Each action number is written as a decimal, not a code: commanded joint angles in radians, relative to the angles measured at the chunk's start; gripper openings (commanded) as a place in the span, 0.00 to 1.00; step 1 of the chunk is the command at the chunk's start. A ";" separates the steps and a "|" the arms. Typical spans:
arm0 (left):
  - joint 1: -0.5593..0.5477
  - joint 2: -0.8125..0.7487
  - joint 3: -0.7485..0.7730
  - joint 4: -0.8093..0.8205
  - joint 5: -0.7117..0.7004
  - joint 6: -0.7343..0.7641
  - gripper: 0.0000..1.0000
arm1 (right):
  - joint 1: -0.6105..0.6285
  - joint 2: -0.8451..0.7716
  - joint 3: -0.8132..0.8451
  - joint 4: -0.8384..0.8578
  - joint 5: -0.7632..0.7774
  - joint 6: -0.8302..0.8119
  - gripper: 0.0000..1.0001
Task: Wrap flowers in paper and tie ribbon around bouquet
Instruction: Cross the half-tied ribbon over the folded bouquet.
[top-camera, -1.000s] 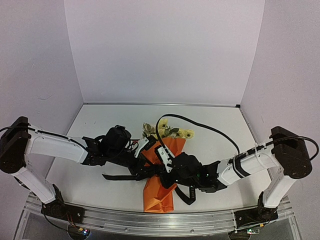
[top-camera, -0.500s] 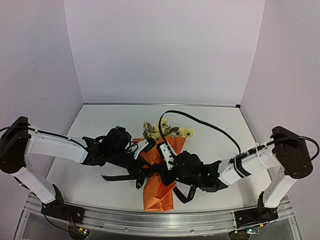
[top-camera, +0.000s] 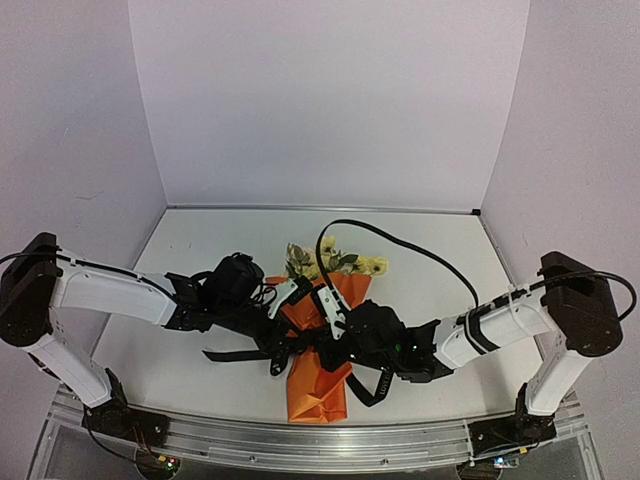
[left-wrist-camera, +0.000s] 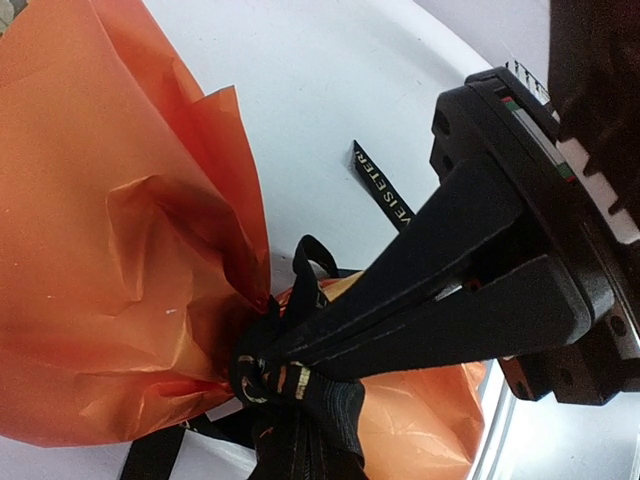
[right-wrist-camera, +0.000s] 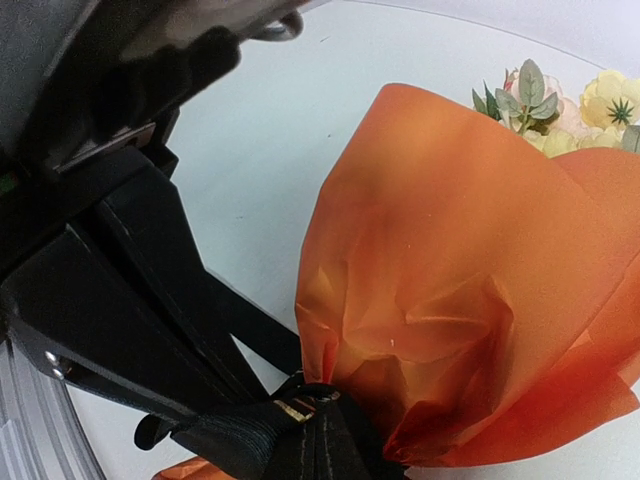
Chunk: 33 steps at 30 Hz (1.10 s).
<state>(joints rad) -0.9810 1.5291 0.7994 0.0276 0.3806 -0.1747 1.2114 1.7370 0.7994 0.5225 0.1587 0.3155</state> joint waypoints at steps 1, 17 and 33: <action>0.008 0.028 0.041 0.045 -0.009 -0.042 0.02 | -0.001 0.019 -0.016 0.027 -0.026 0.018 0.00; 0.012 0.028 0.010 0.107 -0.059 -0.099 0.29 | -0.001 -0.012 -0.064 0.012 -0.048 -0.004 0.00; 0.024 -0.046 -0.012 0.073 -0.075 -0.093 0.46 | -0.001 -0.035 -0.053 -0.051 -0.066 -0.063 0.00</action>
<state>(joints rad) -0.9671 1.5552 0.7978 0.0894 0.3282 -0.2582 1.2114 1.7453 0.7441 0.5062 0.1070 0.2857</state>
